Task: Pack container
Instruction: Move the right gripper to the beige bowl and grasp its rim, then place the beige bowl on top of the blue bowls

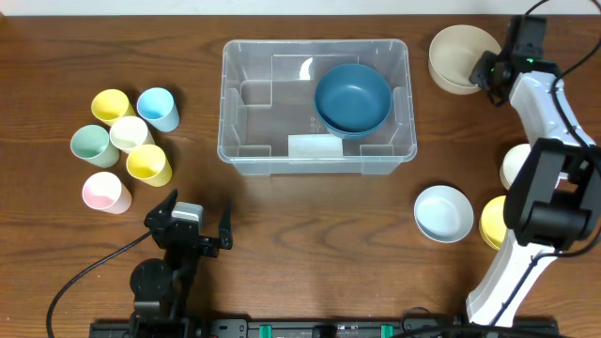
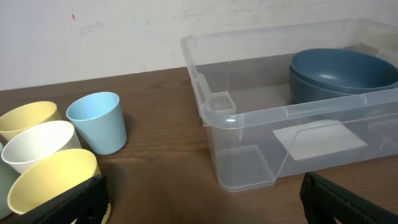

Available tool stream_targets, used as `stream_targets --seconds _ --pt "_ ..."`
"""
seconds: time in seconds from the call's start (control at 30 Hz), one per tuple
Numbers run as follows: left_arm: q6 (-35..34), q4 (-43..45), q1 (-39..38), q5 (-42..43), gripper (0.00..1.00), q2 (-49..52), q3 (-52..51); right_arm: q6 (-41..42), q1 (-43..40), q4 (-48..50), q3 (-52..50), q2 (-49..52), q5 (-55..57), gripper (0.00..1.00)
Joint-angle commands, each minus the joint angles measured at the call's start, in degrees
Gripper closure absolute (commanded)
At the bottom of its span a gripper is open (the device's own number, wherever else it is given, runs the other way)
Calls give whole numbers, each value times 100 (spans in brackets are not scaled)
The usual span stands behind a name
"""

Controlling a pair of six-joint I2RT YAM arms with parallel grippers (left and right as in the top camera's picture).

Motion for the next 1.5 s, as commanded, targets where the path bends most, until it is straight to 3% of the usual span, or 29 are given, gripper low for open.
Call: stream_targets --seconds 0.0,0.5,0.63,0.73,0.83,1.07,1.23,1.47 --pt "35 -157 28 61 2 -28 -96 192 -17 55 0 20 -50 56" --pt "35 -157 28 61 2 -28 -96 525 -17 52 -2 601 -55 66" --pt "35 -157 28 61 2 -28 -96 520 -24 90 0 608 -50 79" --pt "35 -157 28 61 2 -28 -96 529 -46 90 2 581 -52 99" --pt "35 -157 28 61 2 -28 -96 549 -72 57 4 457 -52 99" --pt "35 -157 28 61 2 -28 -96 354 -219 -114 7 -634 -52 99" --pt "35 -157 28 61 2 -28 -96 304 -179 -455 7 -2013 -431 99" --pt "35 -157 28 61 2 -28 -96 315 463 -680 4 -3206 -1237 98"
